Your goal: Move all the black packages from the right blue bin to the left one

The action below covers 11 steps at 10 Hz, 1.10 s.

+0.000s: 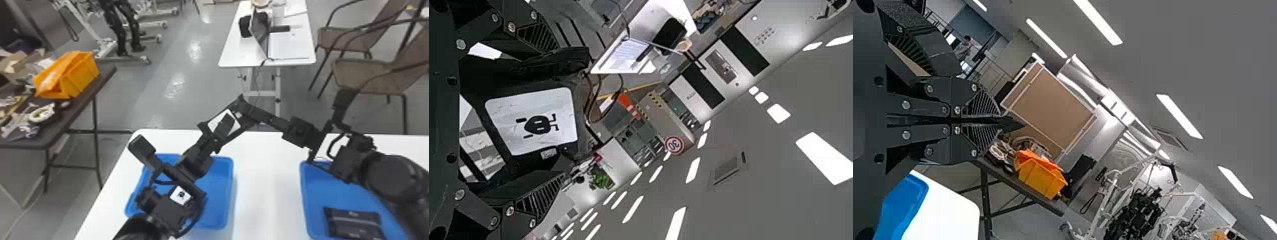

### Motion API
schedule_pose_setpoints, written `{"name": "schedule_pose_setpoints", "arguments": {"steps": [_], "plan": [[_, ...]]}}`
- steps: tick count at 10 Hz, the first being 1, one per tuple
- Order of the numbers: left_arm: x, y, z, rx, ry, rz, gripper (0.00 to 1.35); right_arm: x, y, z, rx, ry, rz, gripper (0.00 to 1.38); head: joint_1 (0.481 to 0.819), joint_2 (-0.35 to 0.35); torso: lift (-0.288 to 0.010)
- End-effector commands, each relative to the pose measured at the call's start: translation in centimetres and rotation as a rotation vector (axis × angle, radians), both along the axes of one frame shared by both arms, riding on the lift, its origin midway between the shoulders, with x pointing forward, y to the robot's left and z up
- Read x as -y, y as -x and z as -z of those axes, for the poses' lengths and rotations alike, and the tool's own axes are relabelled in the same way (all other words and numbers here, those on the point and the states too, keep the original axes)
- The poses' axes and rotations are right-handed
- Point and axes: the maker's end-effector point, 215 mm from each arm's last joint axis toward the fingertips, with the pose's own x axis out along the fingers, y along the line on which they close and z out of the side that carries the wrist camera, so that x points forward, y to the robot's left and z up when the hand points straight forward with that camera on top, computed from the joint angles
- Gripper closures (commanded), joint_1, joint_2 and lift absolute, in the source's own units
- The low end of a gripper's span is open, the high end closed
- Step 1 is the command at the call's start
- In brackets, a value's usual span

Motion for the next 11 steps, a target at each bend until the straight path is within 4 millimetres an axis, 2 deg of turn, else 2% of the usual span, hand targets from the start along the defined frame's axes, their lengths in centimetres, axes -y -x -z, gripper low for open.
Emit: {"name": "schedule_pose_setpoints", "arguments": {"steps": [1,2,3,4,5,7,8,9,10,11], "plan": [[1.2,0.2,-0.4,-0.005,0.057,0.035,0.34,0.0,0.0,0.0,0.0,-0.004,0.002,1.1,0.694,0.223,-0.043],[1.7,0.4,0.1,-0.031,0.056,0.065,0.55,0.0,0.0,0.1,-0.005,-0.008,0.003,1.1,0.692,0.215,-0.043],[1.6,0.4,0.3,-0.039,0.021,0.067,0.59,0.0,0.0,0.0,-0.004,-0.013,0.004,1.1,0.694,0.208,-0.043],[0.6,0.3,0.4,-0.04,-0.016,0.051,1.13,0.1,0.0,0.0,-0.004,-0.019,0.005,1.1,0.695,0.205,-0.043],[-0.4,0.4,0.5,-0.032,-0.014,0.015,1.23,0.2,0.0,0.0,-0.005,-0.022,0.005,1.1,0.695,0.207,-0.043],[-1.2,0.6,0.6,-0.03,-0.002,-0.032,1.23,0.2,0.1,0.1,-0.01,-0.027,0.008,1.1,0.695,0.226,-0.043],[-1.2,0.5,0.2,-0.018,-0.003,-0.026,1.23,0.2,0.1,0.4,-0.008,-0.015,0.009,1.03,0.695,0.231,-0.043],[-2.3,0.4,0.0,0.004,-0.041,-0.051,1.23,1.0,-0.2,1.1,0.024,0.043,0.027,0.71,0.695,0.232,-0.043],[-4.9,0.3,0.5,0.026,-0.172,-0.106,1.23,3.1,-0.7,2.0,0.061,0.125,0.07,0.24,0.695,0.233,-0.043],[-7.7,0.6,1.9,0.022,-0.326,-0.155,1.23,5.0,-1.0,2.9,0.07,0.169,0.107,0.09,0.695,0.235,-0.043]]}}
